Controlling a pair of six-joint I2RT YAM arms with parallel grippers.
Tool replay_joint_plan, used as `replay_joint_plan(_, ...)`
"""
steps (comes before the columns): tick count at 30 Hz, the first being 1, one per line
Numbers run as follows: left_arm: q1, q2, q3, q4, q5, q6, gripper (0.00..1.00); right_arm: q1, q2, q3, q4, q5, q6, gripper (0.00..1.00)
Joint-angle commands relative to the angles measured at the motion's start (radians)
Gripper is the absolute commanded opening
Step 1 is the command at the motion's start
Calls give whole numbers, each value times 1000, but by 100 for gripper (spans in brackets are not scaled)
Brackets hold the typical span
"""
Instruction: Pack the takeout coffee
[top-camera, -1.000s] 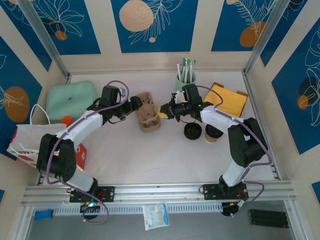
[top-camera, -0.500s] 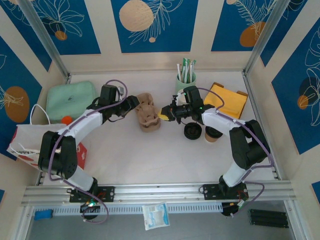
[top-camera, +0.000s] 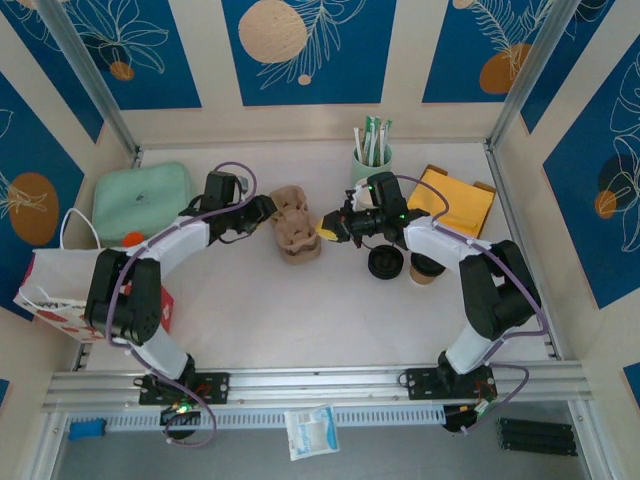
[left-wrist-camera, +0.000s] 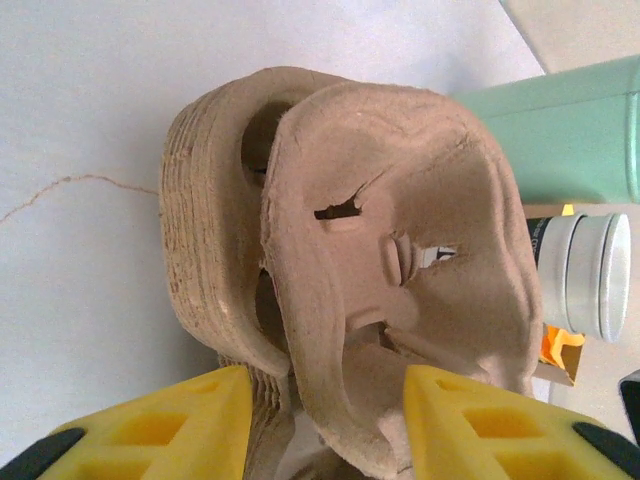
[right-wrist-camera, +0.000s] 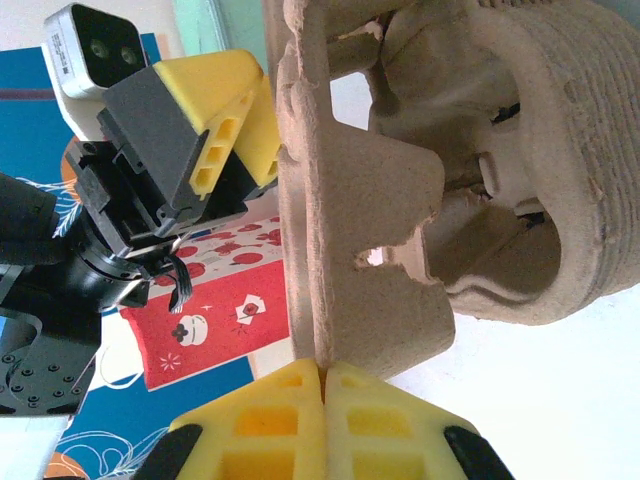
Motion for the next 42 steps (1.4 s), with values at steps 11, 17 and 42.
replay_joint_plan(11,13,29,11,78,17,-24,22,-6,-21,-16,6,-20,2,0)
replay_joint_plan(17,14,20,15,82,27,-20,5,-8,-15,-17,5,-18,2,0)
replay_joint_plan(42,13,-145,27,136,141,-72,0,-46,-75,20,-155,36,-86,42)
